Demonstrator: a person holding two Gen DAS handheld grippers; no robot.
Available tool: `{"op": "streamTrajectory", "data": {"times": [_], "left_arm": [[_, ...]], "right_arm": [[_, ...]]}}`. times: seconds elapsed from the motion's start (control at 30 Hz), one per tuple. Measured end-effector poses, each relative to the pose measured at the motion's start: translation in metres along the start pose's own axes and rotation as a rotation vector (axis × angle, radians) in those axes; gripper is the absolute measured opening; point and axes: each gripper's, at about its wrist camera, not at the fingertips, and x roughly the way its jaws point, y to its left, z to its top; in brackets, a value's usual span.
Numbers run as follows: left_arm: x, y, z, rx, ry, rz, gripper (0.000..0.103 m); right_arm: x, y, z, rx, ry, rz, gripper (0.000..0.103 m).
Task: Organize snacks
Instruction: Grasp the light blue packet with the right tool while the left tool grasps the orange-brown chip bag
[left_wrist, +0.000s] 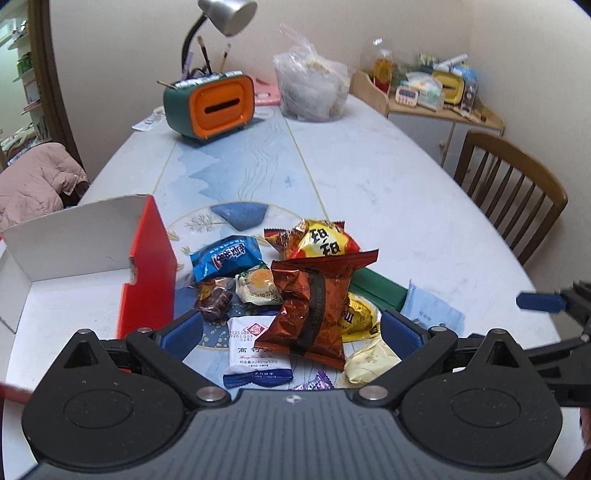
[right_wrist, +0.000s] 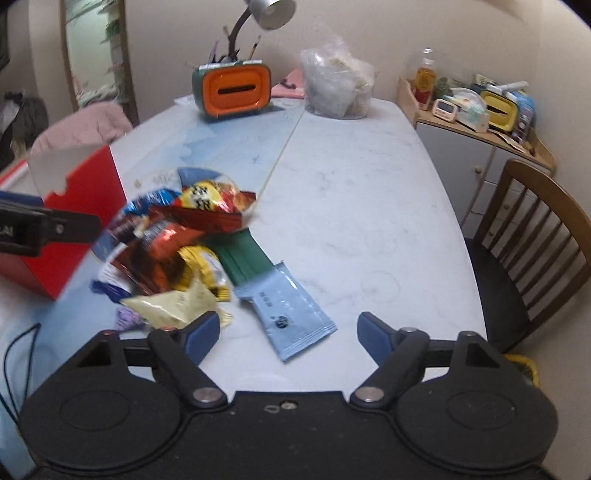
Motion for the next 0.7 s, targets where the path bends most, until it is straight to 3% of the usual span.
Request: {"op": "streamTrajectory", "data": {"times": [0.27, 0.53, 0.7], "left_arm": [[0.048, 0.003, 0.01, 0.049, 0.076, -0.002, 0.102], [0.084, -0.002, 0.016, 0.1, 0.18, -0.048, 0.102], [0.096, -0.008, 0.016, 0.132, 0.205, -0.065, 0.099]], "right_arm": [[0.049, -0.006, 0.013, -0.183, 0.056, 0.073, 0.076], [0.087, -0.011, 0.022, -0.268, 0.136, 0.144, 0.075], [0.098, -0.012, 0.022, -0.262, 0.173, 0.177, 0.067]]}}
